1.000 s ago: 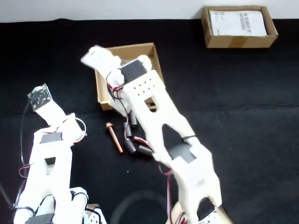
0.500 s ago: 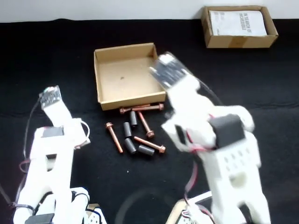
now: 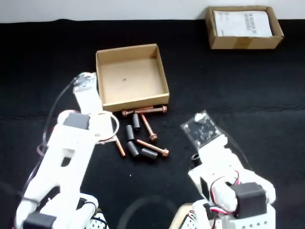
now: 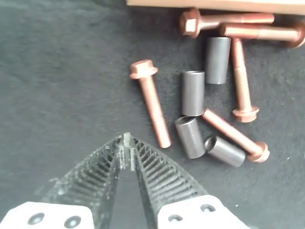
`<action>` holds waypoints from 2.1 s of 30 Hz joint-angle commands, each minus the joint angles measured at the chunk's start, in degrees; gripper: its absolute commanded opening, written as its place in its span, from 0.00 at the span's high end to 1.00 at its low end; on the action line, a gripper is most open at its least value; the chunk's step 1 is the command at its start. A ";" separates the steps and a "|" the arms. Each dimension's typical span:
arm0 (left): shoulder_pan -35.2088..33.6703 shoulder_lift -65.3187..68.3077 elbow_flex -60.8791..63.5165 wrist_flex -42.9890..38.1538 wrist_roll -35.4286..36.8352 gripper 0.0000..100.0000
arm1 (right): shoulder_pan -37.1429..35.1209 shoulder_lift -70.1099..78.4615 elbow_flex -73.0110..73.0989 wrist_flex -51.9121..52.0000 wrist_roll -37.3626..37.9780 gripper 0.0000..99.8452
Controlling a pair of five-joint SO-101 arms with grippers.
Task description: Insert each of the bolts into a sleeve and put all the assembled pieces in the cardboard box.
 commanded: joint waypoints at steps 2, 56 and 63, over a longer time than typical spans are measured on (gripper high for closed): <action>0.92 10.59 -2.51 -6.07 3.87 0.99 | 4.44 -2.59 1.19 -0.84 4.48 0.99; 3.91 11.21 -22.29 5.19 -5.89 0.99 | 21.67 -2.95 7.96 -23.08 5.63 0.99; 9.80 -13.58 -18.33 8.00 -8.26 0.99 | 19.91 -2.95 7.87 -30.90 -10.73 0.99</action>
